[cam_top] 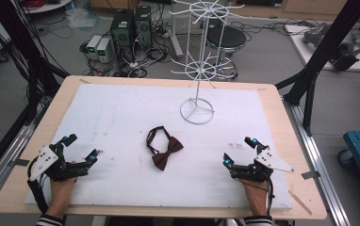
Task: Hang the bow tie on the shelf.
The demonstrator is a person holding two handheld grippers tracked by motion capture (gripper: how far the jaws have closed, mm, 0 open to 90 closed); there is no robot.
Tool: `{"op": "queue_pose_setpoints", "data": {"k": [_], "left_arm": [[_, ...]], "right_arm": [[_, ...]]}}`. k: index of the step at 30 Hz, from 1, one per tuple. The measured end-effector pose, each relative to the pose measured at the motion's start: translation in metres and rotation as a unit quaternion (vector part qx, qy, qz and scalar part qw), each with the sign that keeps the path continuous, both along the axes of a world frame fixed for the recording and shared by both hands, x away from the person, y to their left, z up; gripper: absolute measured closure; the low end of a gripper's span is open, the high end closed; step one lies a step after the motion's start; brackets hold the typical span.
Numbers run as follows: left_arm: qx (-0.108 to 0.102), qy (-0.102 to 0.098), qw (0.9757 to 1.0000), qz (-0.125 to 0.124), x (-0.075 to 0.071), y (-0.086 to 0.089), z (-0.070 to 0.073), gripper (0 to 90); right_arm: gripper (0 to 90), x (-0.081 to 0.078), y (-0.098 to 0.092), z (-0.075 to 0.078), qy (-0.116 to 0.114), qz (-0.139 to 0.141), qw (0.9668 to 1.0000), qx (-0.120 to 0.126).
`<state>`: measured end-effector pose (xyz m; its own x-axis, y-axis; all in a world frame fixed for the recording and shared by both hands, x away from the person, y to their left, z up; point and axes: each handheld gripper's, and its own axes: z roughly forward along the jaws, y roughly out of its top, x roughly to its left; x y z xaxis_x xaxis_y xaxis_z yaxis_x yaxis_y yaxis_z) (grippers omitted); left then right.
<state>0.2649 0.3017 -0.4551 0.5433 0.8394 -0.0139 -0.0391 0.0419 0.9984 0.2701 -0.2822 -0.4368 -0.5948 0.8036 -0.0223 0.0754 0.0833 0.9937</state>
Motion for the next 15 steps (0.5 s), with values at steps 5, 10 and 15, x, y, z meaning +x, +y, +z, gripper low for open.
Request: {"op": "queue_pose_setpoints", "data": {"k": [5,10,15], "left_arm": [[0.000,0.000,1.0000,0.000,0.000,0.000,0.000,1.7],[0.001,0.000,1.0000,0.000,0.000,0.000,0.000,1.7],[0.003,0.000,1.0000,-0.001,0.000,0.000,0.000,1.7]], "right_arm": [[0.6,0.004,0.003,0.010,0.011,0.028,0.9996,-0.002],[0.7,0.012,0.007,0.029,0.017,0.052,0.9981,-0.028],[0.7,0.022,0.013,0.043,0.032,0.083,0.9950,-0.046]]}}
